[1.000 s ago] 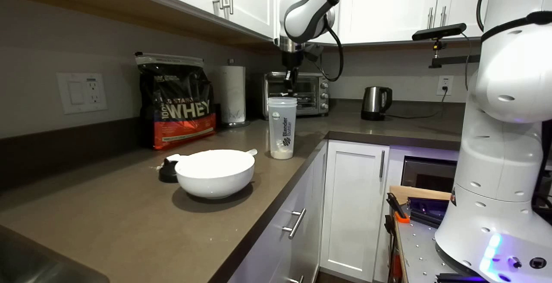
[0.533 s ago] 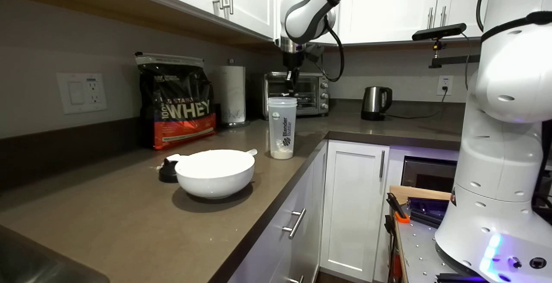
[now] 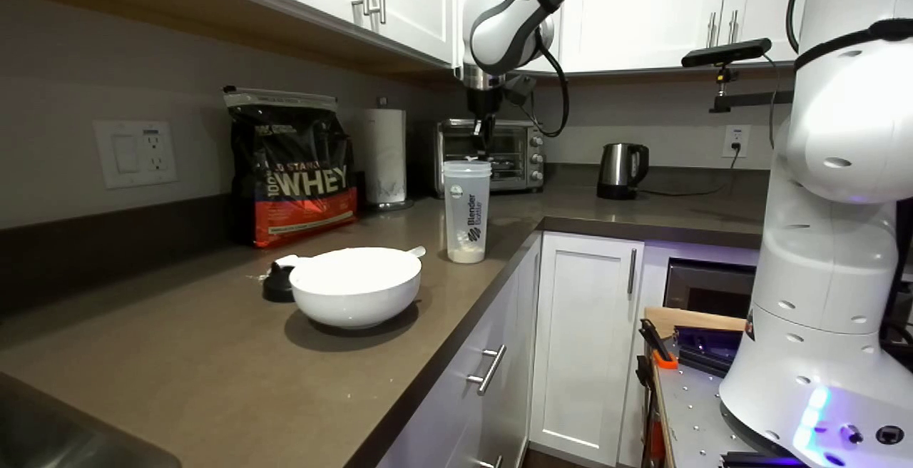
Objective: Put the black lid on top of the bottle on the right
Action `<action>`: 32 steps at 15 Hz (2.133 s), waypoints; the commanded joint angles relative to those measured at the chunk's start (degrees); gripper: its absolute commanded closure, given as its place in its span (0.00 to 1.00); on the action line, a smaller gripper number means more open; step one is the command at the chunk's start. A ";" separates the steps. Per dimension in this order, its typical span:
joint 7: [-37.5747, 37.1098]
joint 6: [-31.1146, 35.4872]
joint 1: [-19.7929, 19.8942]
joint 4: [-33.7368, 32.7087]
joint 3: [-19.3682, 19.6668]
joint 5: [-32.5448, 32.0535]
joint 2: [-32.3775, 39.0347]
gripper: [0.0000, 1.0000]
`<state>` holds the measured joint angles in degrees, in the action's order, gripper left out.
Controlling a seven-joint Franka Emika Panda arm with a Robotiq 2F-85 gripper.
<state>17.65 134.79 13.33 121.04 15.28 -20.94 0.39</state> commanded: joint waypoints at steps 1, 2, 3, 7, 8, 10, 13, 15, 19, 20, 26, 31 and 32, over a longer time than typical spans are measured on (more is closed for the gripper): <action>-1.54 0.21 0.21 -0.19 -0.53 -0.92 0.29 0.95; -1.53 0.31 0.20 -0.22 -0.57 -0.85 0.37 0.95; -1.50 0.39 0.17 -0.24 -0.62 -0.71 0.52 0.95; -1.33 0.42 0.13 -0.33 -0.78 -0.51 0.93 0.95; -1.33 0.45 0.14 -0.34 -0.80 -0.52 1.01 0.95; -1.26 0.53 0.17 -0.34 -0.79 -0.48 1.13 0.95; -1.14 0.56 0.22 -0.31 -0.75 -0.33 1.41 0.95; -1.10 0.73 0.24 -0.31 -0.74 -0.26 1.77 0.95; -0.95 0.64 0.22 -0.55 -0.78 0.01 2.32 0.95; -1.19 0.30 0.19 -0.77 -0.79 -0.27 2.31 0.61; -0.45 -0.95 -0.30 -0.68 -1.55 -0.36 0.74 0.29; -0.53 -0.89 -1.03 -0.40 -2.52 -1.02 -1.73 0.01; -0.86 -0.91 -1.22 -0.38 -2.70 -1.38 -2.39 0.00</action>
<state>17.60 134.97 12.50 120.57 13.22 -20.92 0.30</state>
